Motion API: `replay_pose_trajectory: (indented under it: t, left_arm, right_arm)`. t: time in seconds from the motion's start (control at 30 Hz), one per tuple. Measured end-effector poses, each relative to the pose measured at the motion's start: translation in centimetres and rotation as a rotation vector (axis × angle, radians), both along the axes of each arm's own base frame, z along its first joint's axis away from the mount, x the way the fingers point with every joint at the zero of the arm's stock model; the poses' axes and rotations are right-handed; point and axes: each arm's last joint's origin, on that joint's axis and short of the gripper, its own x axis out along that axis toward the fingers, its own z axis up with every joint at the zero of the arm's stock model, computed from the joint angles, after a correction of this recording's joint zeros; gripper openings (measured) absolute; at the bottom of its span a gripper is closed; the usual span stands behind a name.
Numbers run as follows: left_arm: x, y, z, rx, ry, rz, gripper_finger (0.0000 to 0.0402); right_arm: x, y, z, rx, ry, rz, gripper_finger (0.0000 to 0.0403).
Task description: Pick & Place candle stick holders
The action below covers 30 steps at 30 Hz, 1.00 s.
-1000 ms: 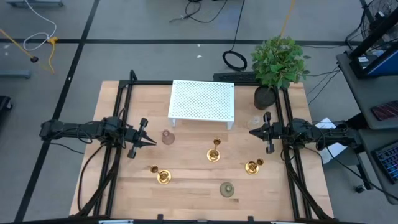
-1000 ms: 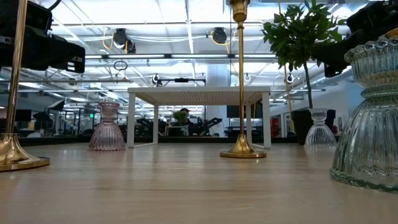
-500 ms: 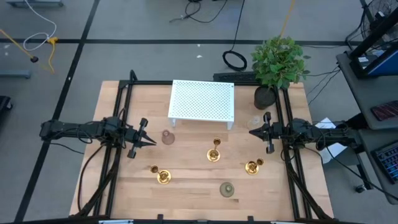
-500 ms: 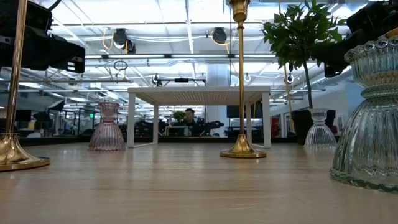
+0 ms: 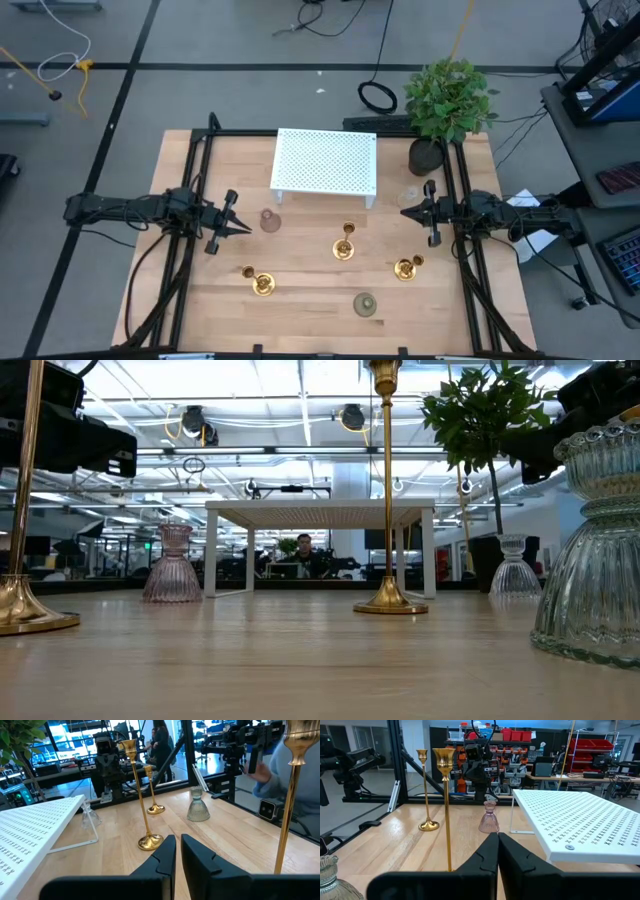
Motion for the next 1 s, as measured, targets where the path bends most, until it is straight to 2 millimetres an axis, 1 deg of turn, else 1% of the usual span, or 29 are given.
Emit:
replay_pose_trajectory:
  t: [0.3, 0.43, 0.83, 0.9, 1.0]
  left_arm:
    - [0.00, 0.00, 0.00, 0.000, 0.000, 0.000, 0.0035]
    - [0.00, 0.00, 0.00, 0.005, -0.002, 0.000, 0.0035]
    - [0.01, 0.00, 0.28, -0.140, 0.015, 0.005, 0.0035]
    - [0.02, 0.04, 0.33, -0.124, 0.004, 0.018, 0.0035]
    - [0.07, 0.25, 0.69, -0.098, -0.046, 0.092, 0.0035]
  right_arm:
    - [0.00, 0.00, 0.00, 0.003, 0.000, 0.001, 0.0000]
    - [0.00, 0.00, 0.03, 0.050, -0.003, 0.002, 0.0000]
    - [0.00, 0.00, 0.15, 0.053, -0.015, 0.002, 0.0000]
    - [-0.01, 0.00, 0.23, 0.031, -0.024, 0.001, 0.0000]
    - [-0.06, 0.00, 0.81, -0.036, -0.084, -0.003, 0.0000]
